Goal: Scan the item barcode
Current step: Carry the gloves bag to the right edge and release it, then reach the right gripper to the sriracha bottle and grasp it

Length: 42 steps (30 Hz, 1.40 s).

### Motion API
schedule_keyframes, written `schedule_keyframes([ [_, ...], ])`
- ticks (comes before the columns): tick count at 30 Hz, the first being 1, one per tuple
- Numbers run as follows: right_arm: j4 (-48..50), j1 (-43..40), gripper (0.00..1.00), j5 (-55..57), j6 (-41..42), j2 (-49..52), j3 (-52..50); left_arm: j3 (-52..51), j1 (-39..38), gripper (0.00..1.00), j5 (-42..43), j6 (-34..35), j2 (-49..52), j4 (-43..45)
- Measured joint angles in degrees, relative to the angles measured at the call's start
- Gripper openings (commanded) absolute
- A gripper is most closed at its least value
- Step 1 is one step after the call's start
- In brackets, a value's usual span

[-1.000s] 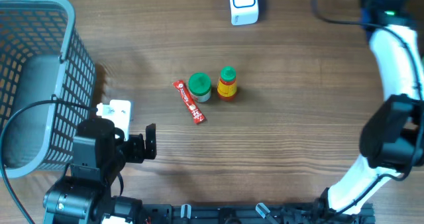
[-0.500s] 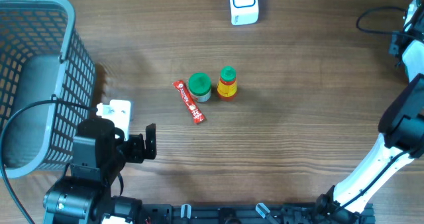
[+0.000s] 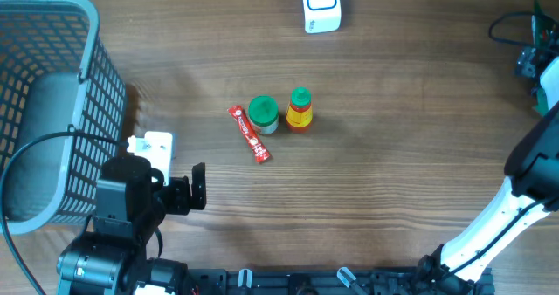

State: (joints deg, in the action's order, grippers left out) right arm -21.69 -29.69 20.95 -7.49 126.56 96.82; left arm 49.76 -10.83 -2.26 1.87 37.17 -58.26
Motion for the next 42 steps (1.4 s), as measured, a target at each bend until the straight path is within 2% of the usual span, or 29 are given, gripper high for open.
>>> schedule_keyframes([
  [4, -0.2, 0.1, 1.0, -4.2, 4.2, -5.4, -0.3, 0.0, 0.0, 1.0, 0.0, 0.0, 0.0, 0.0],
  [11, -1.5, 0.1, 1.0, -17.5, 14.9, -24.4, -0.3, 0.0, 0.0, 1.0, 0.0, 0.0, 0.0, 0.0],
  [18, -9.6, 0.4, 1.0, -37.4, 33.2, -37.9, -0.2, 0.0, 0.0, 1.0, 0.0, 0.0, 0.0, 0.0],
  [24, -27.8, 3.5, 1.0, -49.9, 54.4, -40.2, -0.1, 0.0, 0.0, 1.0, 0.0, 0.0, 0.0, 0.0],
  [29, -41.0, 9.6, 1.0, -56.0, 65.3, -40.1, -0.2, 0.0, 0.0, 1.0, 0.0, 0.0, 0.0, 0.0],
  [42, -43.3, 36.7, 1.0, -56.8, 82.7, -33.4, -0.2, 0.0, 0.0, 1.0, 0.0, 0.0, 0.0, 0.0],
])
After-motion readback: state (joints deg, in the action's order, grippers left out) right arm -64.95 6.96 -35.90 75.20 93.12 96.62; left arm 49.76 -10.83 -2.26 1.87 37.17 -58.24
